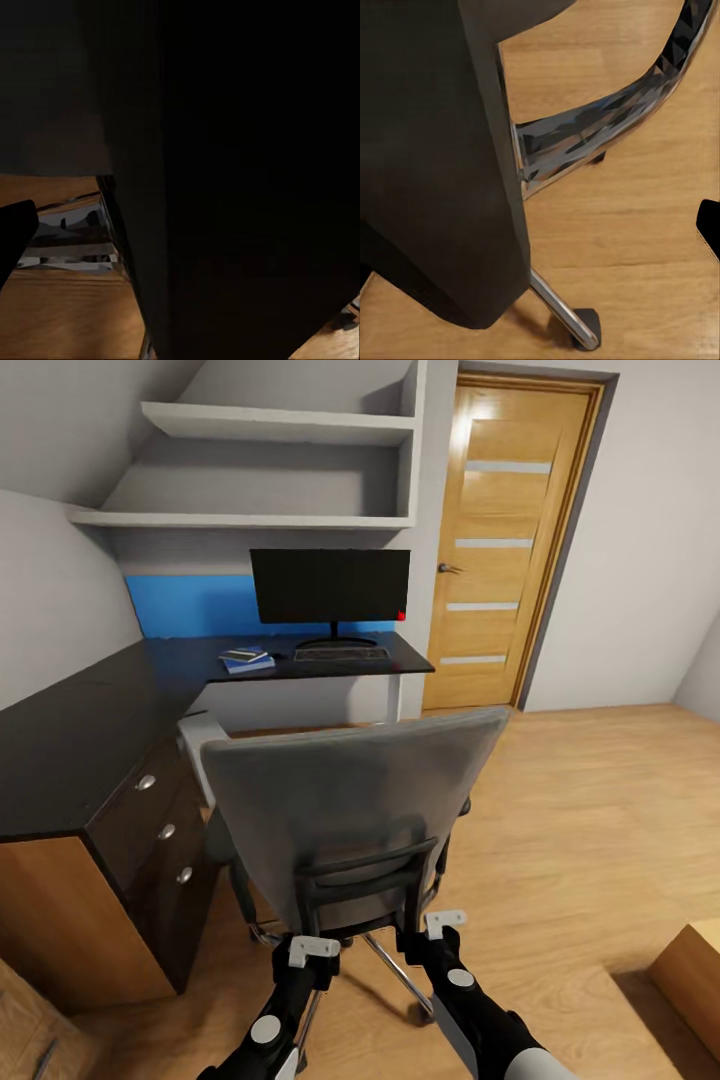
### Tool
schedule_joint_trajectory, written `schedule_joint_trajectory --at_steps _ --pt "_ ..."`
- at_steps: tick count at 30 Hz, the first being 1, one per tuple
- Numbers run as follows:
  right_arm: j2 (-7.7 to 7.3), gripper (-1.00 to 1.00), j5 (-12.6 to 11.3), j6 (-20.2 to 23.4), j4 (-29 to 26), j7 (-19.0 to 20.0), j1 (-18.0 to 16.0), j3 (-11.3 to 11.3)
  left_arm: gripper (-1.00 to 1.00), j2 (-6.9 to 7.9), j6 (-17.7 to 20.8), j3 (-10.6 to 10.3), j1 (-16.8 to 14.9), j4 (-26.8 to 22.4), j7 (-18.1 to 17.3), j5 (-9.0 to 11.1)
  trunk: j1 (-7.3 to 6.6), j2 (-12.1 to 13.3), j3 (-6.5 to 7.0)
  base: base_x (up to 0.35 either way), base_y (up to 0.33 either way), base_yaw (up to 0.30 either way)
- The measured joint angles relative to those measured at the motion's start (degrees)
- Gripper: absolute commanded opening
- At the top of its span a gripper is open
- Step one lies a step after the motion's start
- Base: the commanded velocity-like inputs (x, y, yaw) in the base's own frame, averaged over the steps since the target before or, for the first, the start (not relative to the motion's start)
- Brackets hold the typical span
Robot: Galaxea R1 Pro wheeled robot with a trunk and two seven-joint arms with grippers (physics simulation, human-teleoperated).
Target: In the bedroom, organize the workspace by keeping the computer under the desk, ensuring the monitor is on the desk, placing the keyboard on the desk next to the monitor, placing the mouse on the desk next to the keyboard, moving the folder from the swivel chair onto the desk next to the mouse, stacking the notebook on top of the folder with the pen on top of the notebook, and positioning the swivel chair next to the desk.
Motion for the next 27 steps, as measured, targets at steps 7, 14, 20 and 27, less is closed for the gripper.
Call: schedule_joint_trajectory --at_steps 7,14,20,27 --pt "0.06 1.00 0.0 -1.3 0.0 -0.1 0.0 0.0 1.00 0.42 0.1 2.3 0.0 0.0 -0.3 0.0 0.00 0.0 0.00 0.333 -0.071 0.000" --pt "0.17 1.00 -0.1 -2.3 0.0 0.0 0.0 0.0 1.00 0.44 0.1 2.5 0.0 0.0 -0.3 0.0 0.00 0.0 0.00 0.333 -0.071 0.000" --pt "0.26 1.00 -0.2 -2.5 0.0 -0.5 0.1 -0.5 1.00 0.48 0.1 2.8 0.0 -0.1 -0.3 0.1 0.00 0.0 0.00 0.333 -0.071 0.226" --pt "0.27 1.00 -0.1 -2.5 0.0 -0.4 0.0 -0.4 1.00 0.48 0.1 2.8 0.0 -0.1 -0.4 0.1 0.00 0.0 0.00 0.333 -0.071 0.253"
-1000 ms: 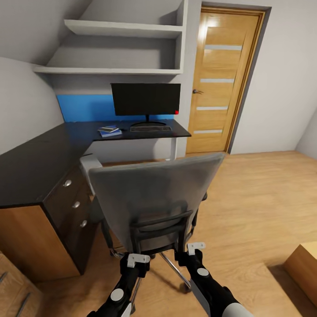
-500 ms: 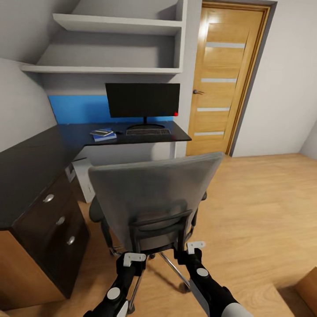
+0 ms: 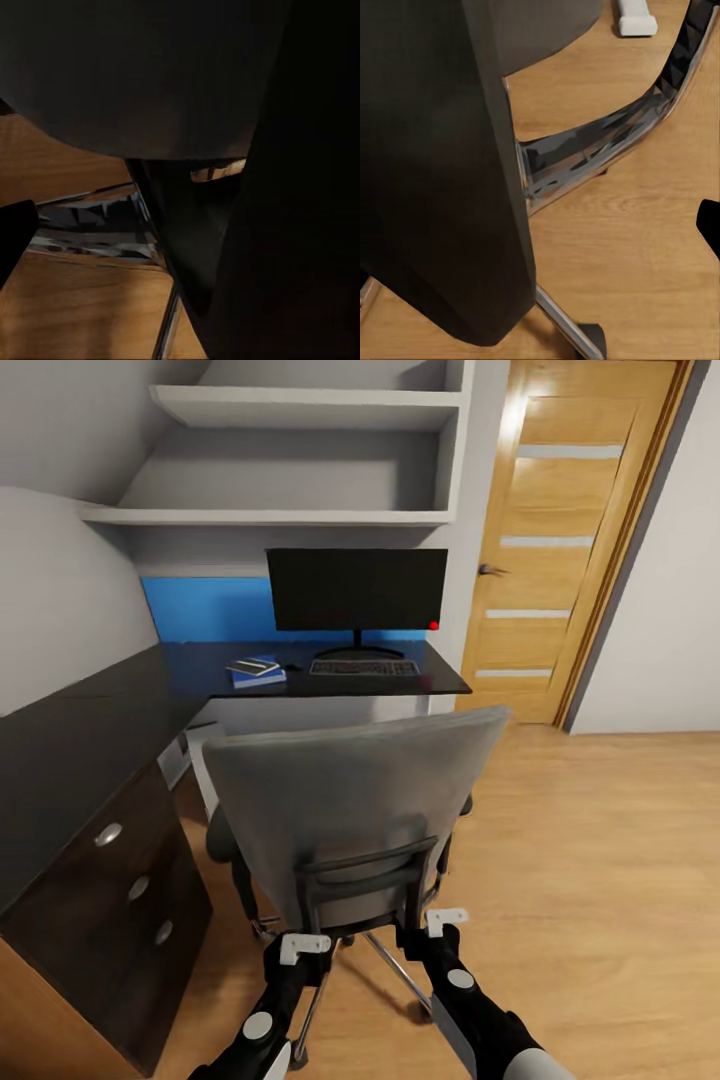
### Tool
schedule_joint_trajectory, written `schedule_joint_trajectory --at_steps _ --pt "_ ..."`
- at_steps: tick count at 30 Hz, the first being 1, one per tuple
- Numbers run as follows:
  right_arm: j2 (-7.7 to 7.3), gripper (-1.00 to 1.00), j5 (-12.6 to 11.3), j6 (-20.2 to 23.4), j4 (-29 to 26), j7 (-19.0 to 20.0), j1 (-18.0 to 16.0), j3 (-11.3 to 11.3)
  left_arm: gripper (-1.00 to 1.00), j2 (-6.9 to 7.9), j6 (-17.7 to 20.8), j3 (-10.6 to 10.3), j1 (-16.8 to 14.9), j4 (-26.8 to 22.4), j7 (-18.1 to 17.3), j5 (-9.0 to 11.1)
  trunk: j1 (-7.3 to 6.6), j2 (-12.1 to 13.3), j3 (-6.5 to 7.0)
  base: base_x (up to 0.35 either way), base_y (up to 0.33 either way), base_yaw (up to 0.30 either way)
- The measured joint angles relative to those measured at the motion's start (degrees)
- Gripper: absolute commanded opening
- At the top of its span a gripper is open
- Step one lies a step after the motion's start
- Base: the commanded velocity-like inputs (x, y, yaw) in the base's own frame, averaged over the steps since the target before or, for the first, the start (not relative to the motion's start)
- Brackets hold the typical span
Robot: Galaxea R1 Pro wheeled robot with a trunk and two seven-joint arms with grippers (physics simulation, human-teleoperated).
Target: In the bedroom, organize the workspace by keeping the computer under the desk, ensuring the monitor is on the desk, placing the keyboard on the desk next to the monitor, placing the mouse on the desk next to the keyboard, moving the folder from the swivel chair onto the desk next to the mouse, stacking the notebook on top of the folder with the pen on top of the notebook, and positioning the swivel chair next to the desk.
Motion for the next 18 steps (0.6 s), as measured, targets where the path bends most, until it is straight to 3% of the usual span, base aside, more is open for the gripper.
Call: schedule_joint_trajectory --at_steps 15,18 --pt "-0.26 1.00 0.3 0.1 -0.1 0.2 0.0 0.3 1.00 -0.03 0.0 -0.2 0.0 0.1 0.1 -0.1 0.00 0.0 0.00 0.333 -0.071 0.019" --pt "-0.27 1.00 0.3 0.0 -0.1 0.1 0.0 -0.1 1.00 -0.02 0.0 -0.2 0.0 0.0 -0.1 -0.1 0.00 0.0 0.00 0.333 -0.071 0.173"
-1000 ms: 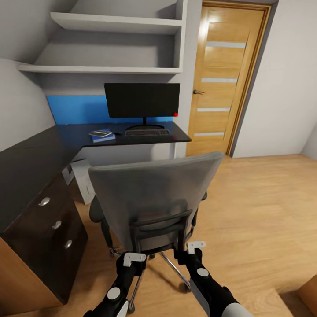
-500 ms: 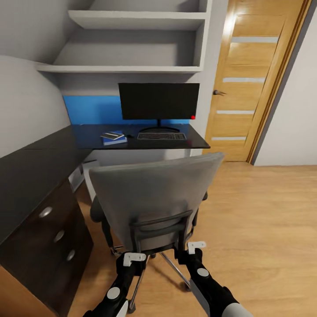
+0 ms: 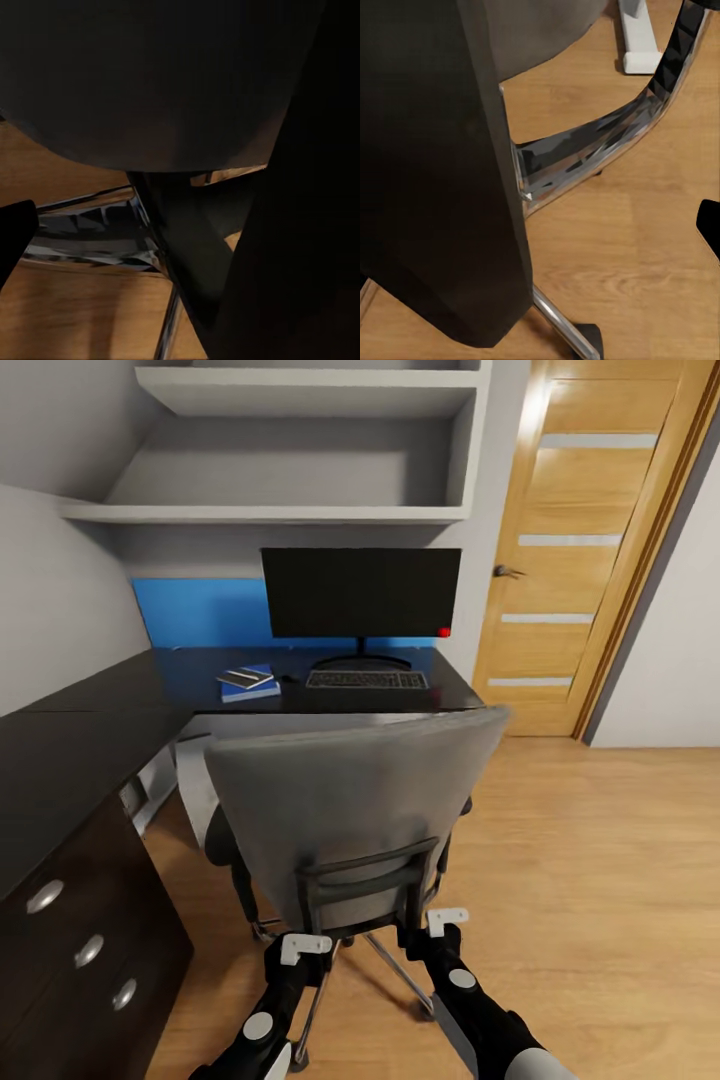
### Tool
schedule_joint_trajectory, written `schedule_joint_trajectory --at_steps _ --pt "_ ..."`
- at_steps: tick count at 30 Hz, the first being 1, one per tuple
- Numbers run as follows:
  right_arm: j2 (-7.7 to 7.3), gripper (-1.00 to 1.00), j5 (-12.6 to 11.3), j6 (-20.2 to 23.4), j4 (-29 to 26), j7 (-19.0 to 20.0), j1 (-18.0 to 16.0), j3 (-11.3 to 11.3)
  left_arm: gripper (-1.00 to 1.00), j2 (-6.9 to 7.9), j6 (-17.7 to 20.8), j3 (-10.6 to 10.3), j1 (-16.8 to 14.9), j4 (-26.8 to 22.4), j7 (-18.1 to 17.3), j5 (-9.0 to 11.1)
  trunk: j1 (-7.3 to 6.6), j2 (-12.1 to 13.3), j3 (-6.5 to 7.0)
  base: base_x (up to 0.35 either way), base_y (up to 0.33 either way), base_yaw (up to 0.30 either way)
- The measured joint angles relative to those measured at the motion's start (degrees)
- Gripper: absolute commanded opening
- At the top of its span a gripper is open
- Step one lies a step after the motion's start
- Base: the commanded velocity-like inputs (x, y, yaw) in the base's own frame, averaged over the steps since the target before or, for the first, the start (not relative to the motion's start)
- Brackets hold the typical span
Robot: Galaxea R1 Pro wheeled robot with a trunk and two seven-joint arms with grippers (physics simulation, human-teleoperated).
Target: In the bedroom, organize the workspace by keeping the computer under the desk, ensuring the monitor is on the desk, placing the keyboard on the desk next to the monitor, placing the mouse on the desk next to the keyboard, moving the folder from the swivel chair onto the desk next to the mouse, stacking the notebook on top of the folder with the pen on top of the notebook, and positioning the swivel chair next to the desk.
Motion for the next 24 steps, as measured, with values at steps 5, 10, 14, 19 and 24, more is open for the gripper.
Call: schedule_joint_trajectory --at_steps 5,10,14,19,24 --pt "0.02 1.00 0.0 0.0 0.0 0.0 0.0 0.0 1.00 0.01 0.0 0.1 0.0 0.0 0.0 0.0 0.00 0.0 0.00 0.333 -0.071 0.254" --pt "0.03 1.00 0.0 0.0 0.0 -0.1 0.0 0.1 1.00 0.01 -0.1 0.0 0.0 0.0 0.2 0.0 0.00 0.0 0.00 0.333 -0.047 0.207" --pt "0.03 1.00 0.0 0.0 0.0 0.0 0.0 0.2 1.00 -0.01 -0.2 0.0 0.0 0.0 0.2 0.0 0.00 0.0 0.00 0.333 -0.007 0.045" --pt "-0.03 1.00 0.0 0.1 0.0 0.0 0.0 0.2 1.00 -0.01 -0.2 0.0 0.0 0.0 0.2 -0.1 0.00 0.0 0.00 0.333 -0.001 0.006" --pt "-0.05 1.00 -0.2 0.0 -0.1 0.0 0.0 0.3 1.00 -0.01 -0.2 0.0 0.0 0.0 0.2 -0.1 0.00 0.0 0.00 0.333 0.000 0.000"
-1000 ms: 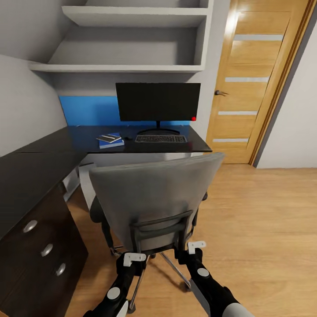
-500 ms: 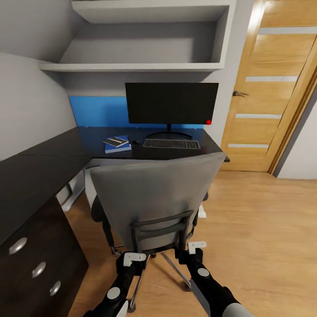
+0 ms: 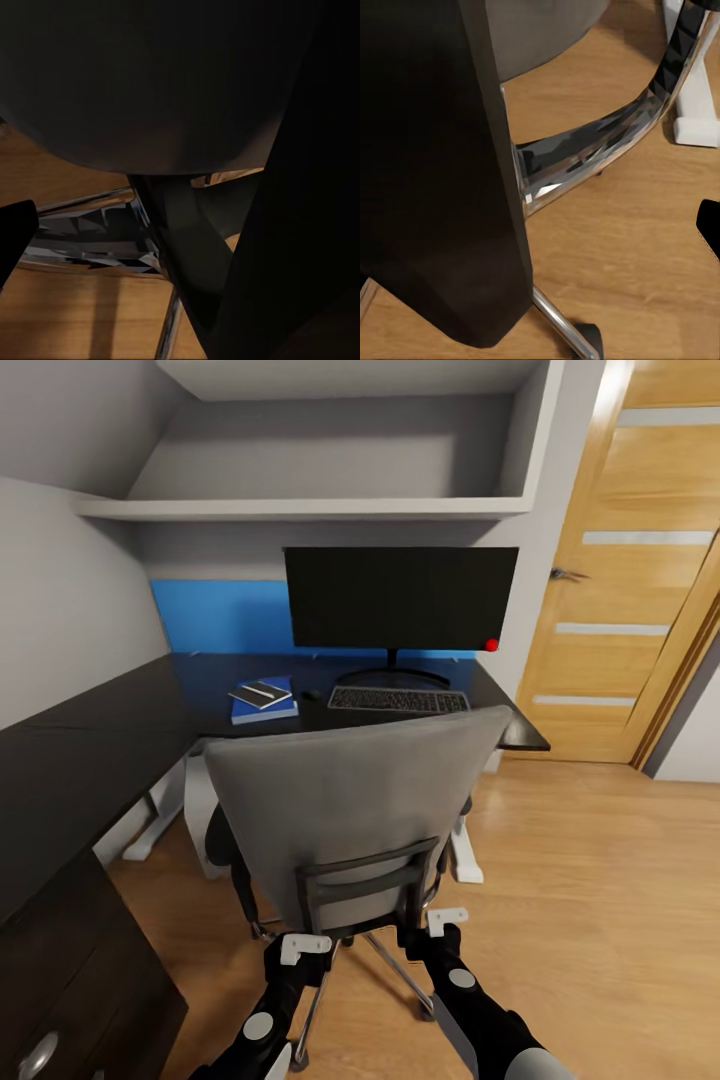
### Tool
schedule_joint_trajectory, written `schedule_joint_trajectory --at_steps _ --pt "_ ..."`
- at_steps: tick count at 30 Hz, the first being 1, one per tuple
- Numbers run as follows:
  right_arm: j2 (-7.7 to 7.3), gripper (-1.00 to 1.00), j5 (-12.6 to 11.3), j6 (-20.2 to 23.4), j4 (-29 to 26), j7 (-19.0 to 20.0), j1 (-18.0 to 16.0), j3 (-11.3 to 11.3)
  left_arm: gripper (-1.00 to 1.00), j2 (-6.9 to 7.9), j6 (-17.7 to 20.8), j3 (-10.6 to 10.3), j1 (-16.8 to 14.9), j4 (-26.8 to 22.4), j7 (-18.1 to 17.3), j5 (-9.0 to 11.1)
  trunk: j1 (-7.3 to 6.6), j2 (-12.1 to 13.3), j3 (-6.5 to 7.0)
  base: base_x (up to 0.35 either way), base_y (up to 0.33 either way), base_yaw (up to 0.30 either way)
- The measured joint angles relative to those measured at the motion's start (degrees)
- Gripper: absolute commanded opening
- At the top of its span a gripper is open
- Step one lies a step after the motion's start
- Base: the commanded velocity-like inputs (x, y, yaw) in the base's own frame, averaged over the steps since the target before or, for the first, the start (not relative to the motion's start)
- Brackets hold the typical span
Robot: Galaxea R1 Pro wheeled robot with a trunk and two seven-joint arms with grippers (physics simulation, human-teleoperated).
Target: In the bedroom, organize the workspace by keeping the computer under the desk, ensuring the monitor is on the desk, placing the keyboard on the desk next to the monitor, placing the mouse on the desk next to the keyboard, moving the folder from the swivel chair onto the desk next to the mouse, stacking the notebook on top of the folder with the pen on top of the notebook, and positioning the swivel chair next to the desk.
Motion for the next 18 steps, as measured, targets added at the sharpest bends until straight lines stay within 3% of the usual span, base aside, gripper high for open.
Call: schedule_joint_trajectory --at_steps 18 --pt "0.01 1.00 0.2 0.0 -0.1 0.1 0.0 0.0 1.00 0.01 0.0 0.1 0.0 0.0 0.0 0.0 0.00 0.0 0.00 0.323 0.000 0.000"
